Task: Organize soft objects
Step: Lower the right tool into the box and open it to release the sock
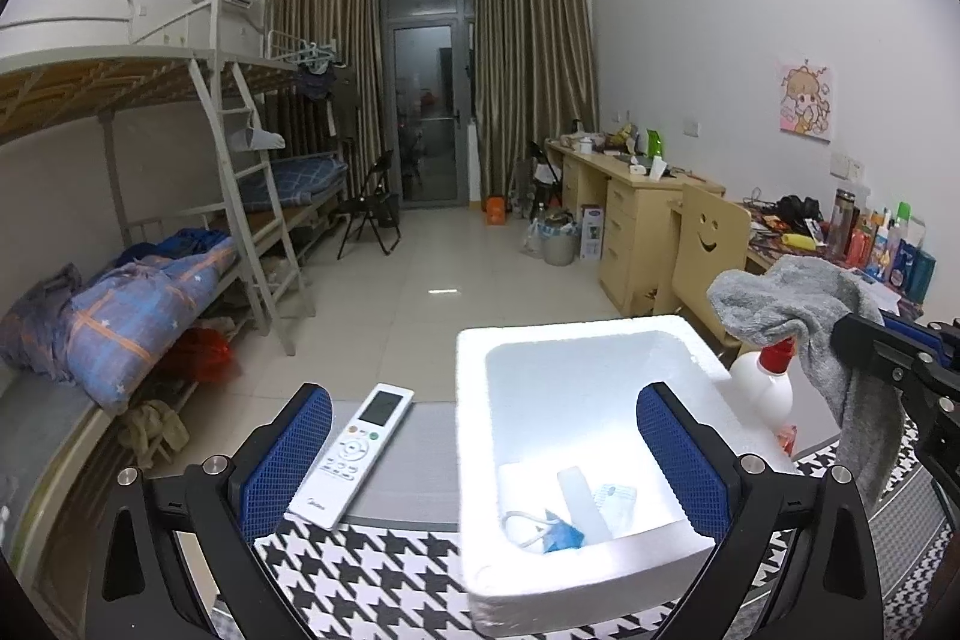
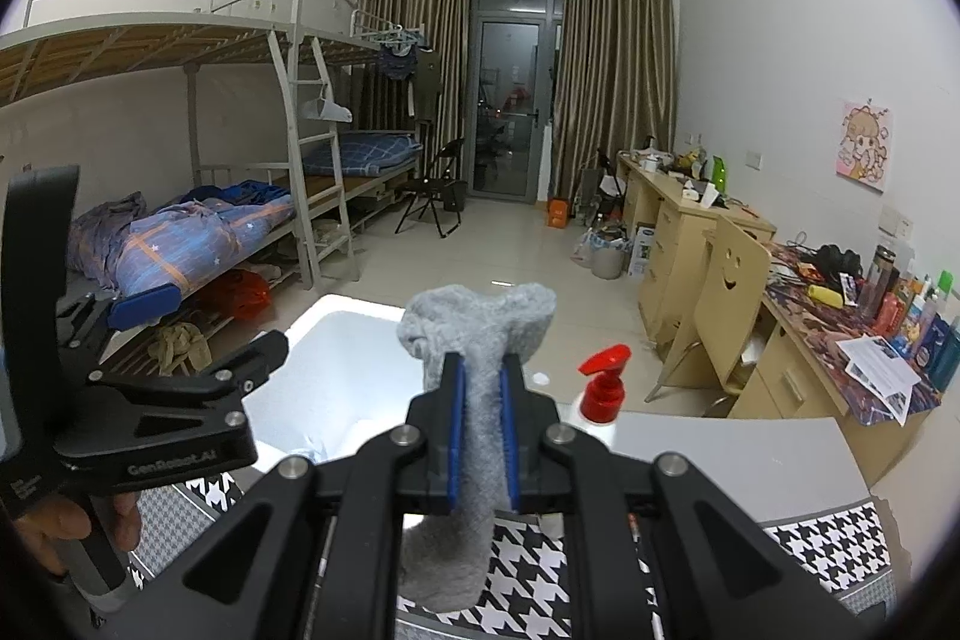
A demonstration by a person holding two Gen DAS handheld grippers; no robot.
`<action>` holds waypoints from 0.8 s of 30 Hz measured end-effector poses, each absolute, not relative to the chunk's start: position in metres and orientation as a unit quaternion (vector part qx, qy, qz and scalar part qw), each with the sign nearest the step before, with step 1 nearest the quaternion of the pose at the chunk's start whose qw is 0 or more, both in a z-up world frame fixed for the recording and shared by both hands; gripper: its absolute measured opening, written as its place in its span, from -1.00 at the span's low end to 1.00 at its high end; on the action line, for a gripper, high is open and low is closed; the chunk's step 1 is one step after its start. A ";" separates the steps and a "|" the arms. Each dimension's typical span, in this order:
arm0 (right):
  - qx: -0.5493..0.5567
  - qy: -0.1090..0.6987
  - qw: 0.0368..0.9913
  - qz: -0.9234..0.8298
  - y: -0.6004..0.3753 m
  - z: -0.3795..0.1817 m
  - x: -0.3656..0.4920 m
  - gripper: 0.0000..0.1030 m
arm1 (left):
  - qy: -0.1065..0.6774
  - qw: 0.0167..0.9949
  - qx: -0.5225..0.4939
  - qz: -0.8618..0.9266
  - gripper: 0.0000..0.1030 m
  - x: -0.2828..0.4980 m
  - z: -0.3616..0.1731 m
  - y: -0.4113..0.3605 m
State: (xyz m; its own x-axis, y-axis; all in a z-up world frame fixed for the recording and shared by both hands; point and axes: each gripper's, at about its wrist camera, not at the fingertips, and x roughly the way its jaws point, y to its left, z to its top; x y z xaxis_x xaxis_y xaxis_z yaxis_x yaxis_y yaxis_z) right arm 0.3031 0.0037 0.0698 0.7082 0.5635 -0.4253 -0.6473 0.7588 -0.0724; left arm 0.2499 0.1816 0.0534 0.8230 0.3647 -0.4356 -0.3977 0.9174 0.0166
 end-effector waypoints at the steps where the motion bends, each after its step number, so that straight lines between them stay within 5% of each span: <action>1: -0.109 0.193 0.917 0.331 0.005 0.070 0.303 -0.73 | 0.220 0.954 -0.039 0.202 0.98 0.248 0.054 0.183; 24: -0.115 0.216 0.902 0.355 0.045 0.061 0.315 -0.73 | 0.210 0.948 -0.050 0.233 0.98 0.203 0.051 0.210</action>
